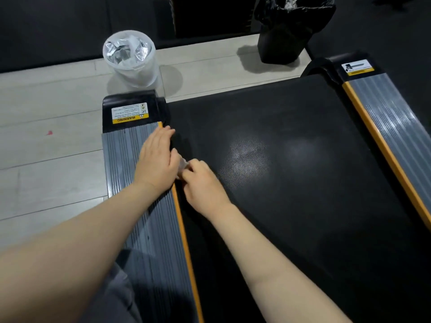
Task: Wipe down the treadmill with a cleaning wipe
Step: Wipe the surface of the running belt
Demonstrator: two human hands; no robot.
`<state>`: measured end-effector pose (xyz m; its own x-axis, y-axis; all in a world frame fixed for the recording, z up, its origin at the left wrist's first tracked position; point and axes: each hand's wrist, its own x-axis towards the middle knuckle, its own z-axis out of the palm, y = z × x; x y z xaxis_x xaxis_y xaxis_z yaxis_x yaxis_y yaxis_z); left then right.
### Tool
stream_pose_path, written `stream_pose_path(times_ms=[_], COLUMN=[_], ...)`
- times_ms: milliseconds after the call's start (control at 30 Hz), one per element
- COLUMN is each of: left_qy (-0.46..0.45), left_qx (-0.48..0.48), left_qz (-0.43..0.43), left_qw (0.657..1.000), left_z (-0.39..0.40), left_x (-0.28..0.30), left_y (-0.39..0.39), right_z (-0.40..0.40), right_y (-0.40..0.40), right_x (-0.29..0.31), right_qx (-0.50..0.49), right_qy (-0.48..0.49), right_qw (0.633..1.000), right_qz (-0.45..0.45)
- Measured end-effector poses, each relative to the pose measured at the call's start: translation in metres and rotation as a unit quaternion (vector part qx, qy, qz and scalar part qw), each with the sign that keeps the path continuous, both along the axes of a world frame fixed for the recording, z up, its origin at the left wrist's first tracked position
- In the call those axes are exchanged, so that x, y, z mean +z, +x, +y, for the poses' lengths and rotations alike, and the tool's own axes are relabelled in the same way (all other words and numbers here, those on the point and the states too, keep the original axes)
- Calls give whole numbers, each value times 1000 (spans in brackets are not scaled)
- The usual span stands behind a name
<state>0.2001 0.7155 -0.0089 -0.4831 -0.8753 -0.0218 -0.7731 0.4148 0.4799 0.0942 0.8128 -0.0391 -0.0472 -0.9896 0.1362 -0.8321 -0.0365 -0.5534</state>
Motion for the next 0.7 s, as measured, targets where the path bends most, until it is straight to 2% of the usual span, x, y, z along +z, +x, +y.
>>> stream_pose_path(times_ms=[67, 133, 233, 300, 367, 433, 500, 567, 633, 700], left_qy=[-16, -44, -50, -67, -81, -68, -58, -56, -52, -49], left_qx=[-39, -75, -111, -148, -174, -166, -165, -167, -166, -161], left_qz=[-52, -101, -155, -173, -192, -191, -184, -178, -170, -161], left_qw=[998, 991, 980, 972, 962, 965, 967, 968, 970, 972], left_z=[15, 24, 34, 39, 42, 41, 39, 39, 38, 38], left_x=[-3, -6, -10, -12, -12, -11, -13, -14, -14, -14], left_y=[0, -7, -22, -27, -29, -31, -34, -34, -34, -33], right_z=[0, 0, 15, 36, 60, 69, 60, 48, 45, 50], right_y=[-28, -68, -158, -232, -301, -340, -334, -291, -230, -161], right_x=[1, -1, -5, -4, 3, 8, 11, 16, 20, 19], right_qx=[-33, -102, -222, -347, -467, -536, -525, -456, -348, -194], right_qy=[-17, -22, -43, -32, 8, 39, 63, 63, 44, 36], right_qw=[999, 995, 974, 936, 882, 842, 847, 887, 936, 980], right_qz=[0, -9, 26, 43, 57, 43, 45, 42, 3, -37])
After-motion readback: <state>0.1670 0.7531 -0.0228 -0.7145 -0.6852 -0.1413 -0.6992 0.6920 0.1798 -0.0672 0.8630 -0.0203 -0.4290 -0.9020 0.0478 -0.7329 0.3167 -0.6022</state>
